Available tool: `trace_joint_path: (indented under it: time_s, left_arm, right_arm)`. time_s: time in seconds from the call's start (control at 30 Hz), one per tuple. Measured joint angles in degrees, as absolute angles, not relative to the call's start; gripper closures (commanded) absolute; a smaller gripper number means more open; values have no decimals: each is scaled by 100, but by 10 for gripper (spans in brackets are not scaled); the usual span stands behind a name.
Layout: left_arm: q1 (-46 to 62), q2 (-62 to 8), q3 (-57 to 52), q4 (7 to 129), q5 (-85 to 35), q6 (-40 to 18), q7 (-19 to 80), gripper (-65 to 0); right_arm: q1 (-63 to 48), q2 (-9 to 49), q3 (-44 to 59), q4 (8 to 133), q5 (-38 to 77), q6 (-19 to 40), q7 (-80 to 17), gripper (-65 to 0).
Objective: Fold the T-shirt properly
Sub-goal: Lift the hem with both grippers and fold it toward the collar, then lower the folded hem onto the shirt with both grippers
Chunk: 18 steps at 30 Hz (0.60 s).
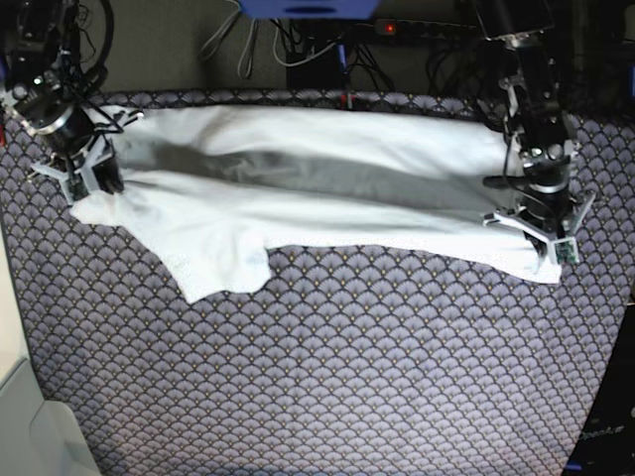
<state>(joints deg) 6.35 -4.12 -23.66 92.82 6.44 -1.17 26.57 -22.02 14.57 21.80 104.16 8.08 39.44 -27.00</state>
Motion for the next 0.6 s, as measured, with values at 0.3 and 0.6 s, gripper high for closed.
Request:
trace_joint_path:
  time_s: [0.3,0.6]
  left_arm:
    - [574,-412,-2368,8624,666,-82,2591,-5]
    - [843,-414,-2375,8514,663,-86,2596,-10]
  right_arm:
    - [-2412,1295,2093,10416,810,3938,-2700,0]
    - [-2386,1304,2093,10416,808,3938,-2696,0]
